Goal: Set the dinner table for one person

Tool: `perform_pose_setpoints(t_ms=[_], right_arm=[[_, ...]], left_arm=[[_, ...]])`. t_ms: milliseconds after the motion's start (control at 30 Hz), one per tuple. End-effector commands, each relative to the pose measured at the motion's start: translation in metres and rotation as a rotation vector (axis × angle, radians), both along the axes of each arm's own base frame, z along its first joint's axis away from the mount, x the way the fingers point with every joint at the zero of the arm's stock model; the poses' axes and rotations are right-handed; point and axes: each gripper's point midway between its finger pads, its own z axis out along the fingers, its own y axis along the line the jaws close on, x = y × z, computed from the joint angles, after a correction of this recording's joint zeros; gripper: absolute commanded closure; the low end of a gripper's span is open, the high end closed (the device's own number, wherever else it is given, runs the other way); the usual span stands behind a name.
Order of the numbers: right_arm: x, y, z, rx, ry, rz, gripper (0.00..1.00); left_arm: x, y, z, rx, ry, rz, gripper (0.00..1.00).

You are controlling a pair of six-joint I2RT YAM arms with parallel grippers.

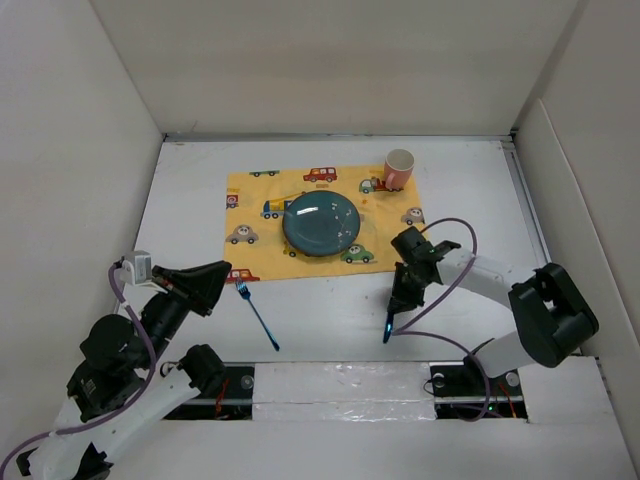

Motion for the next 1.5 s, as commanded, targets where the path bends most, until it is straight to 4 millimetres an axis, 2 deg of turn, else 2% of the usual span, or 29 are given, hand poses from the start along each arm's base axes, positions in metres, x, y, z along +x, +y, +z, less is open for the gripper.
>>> perform_pose_setpoints(t_ms=[0, 100, 300, 467, 667, 700, 767, 800, 833, 867, 967, 1133, 1167, 1267, 1367, 1400, 1467], right_arm=[[-0.005, 0.006, -0.021, -0.022, -0.036, -0.012, 0.77], [-0.004, 0.007, -0.027, -0.064, -0.092, -0.002, 0.8], [-0.004, 0.017, -0.033, -0.148, -0.157, 0.068, 0.65], [-0.019, 0.021, -0.051, -0.21, -0.116, 0.14, 0.62], [-0.024, 0.03, -0.054, -0.321, -0.107, 0.224, 0.61], [-0.032, 0.027, -0.059, -0.359, -0.081, 0.251, 0.61], [-0.035, 0.034, -0.059, -0.368, -0.076, 0.265, 0.62], [-0.044, 0.032, -0.063, -0.412, -0.059, 0.283, 0.64], [-0.051, 0.037, -0.065, -0.419, -0.06, 0.279, 0.66], [-0.051, 0.038, -0.065, -0.418, -0.06, 0.27, 0.66], [-0.076, 0.041, -0.071, -0.427, -0.017, 0.27, 0.73], [-0.114, 0.038, -0.066, -0.427, 0.013, 0.283, 0.74], [-0.119, 0.041, -0.062, -0.411, 0.005, 0.285, 0.72], [-0.119, 0.041, -0.055, -0.42, -0.007, 0.283, 0.61], [-0.108, 0.043, -0.049, -0.454, -0.052, 0.28, 0.54], [-0.104, 0.042, -0.05, -0.472, -0.072, 0.285, 0.54], [-0.097, 0.057, -0.055, -0.455, -0.089, 0.303, 0.53]], left_arm=[[0.0, 0.003, 0.012, -0.033, -0.04, 0.009, 0.87], [0.0, 0.002, 0.011, -0.031, -0.036, 0.007, 0.87], [0.001, 0.002, 0.01, -0.028, -0.031, 0.014, 0.87], [0.002, -0.001, 0.008, -0.017, -0.025, 0.004, 0.87], [-0.002, -0.001, 0.012, -0.031, -0.044, -0.012, 0.87], [-0.003, -0.002, 0.012, -0.029, -0.046, -0.02, 0.87], [-0.005, -0.002, 0.013, -0.033, -0.055, -0.028, 0.86], [-0.006, -0.003, 0.014, -0.032, -0.058, -0.037, 0.86], [-0.006, -0.004, 0.012, -0.029, -0.057, -0.042, 0.86], [-0.006, -0.004, 0.013, -0.031, -0.058, -0.042, 0.86], [-0.007, -0.005, 0.014, -0.03, -0.066, -0.053, 0.86], [-0.008, -0.007, 0.015, -0.029, -0.071, -0.063, 0.86], [-0.008, -0.007, 0.014, -0.027, -0.07, -0.063, 0.86], [-0.007, -0.008, 0.014, -0.024, -0.066, -0.062, 0.86], [-0.006, -0.008, 0.013, -0.022, -0.059, -0.056, 0.86], [-0.005, -0.008, 0.012, -0.022, -0.059, -0.055, 0.86], [-0.003, -0.01, 0.01, -0.011, -0.05, -0.053, 0.86]])
